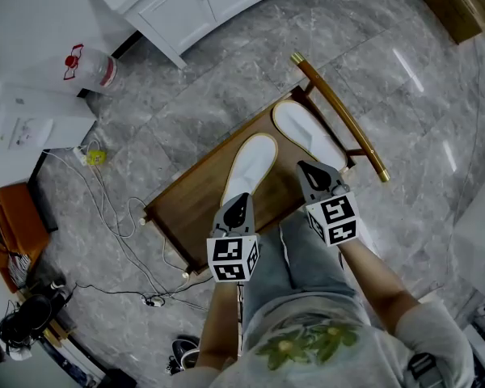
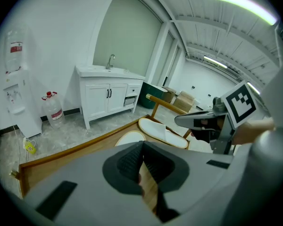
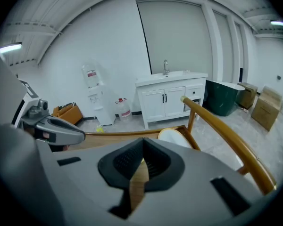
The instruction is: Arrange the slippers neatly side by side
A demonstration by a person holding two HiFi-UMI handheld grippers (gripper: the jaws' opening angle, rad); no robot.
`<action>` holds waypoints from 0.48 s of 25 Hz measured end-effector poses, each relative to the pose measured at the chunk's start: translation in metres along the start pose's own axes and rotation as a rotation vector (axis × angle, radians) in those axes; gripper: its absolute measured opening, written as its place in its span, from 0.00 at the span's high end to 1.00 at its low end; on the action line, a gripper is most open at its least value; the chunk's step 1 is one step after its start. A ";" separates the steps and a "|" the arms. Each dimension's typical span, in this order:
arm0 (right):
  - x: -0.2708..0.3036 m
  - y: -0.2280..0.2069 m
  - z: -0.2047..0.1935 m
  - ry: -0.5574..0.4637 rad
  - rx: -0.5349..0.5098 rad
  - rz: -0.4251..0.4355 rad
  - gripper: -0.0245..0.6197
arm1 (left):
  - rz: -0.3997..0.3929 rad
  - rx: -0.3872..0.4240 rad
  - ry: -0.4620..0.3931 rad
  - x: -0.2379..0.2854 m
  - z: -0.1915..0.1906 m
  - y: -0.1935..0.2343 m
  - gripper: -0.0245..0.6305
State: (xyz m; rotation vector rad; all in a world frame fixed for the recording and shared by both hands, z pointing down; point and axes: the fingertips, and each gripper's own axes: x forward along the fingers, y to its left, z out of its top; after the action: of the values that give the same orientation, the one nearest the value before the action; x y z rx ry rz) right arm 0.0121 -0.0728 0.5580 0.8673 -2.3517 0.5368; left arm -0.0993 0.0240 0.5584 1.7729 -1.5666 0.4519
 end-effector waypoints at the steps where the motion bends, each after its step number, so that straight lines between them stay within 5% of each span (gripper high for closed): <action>1: 0.000 0.002 -0.001 0.003 0.005 0.002 0.95 | -0.001 0.001 -0.001 0.000 0.000 0.000 0.94; 12: 0.014 0.036 -0.016 0.044 0.041 0.041 0.95 | -0.002 0.005 -0.007 -0.007 -0.004 0.010 0.94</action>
State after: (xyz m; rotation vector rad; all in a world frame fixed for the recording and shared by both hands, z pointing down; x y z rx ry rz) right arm -0.0156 -0.0449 0.5732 0.8185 -2.3302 0.6164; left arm -0.1096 0.0313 0.5594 1.7811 -1.5693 0.4495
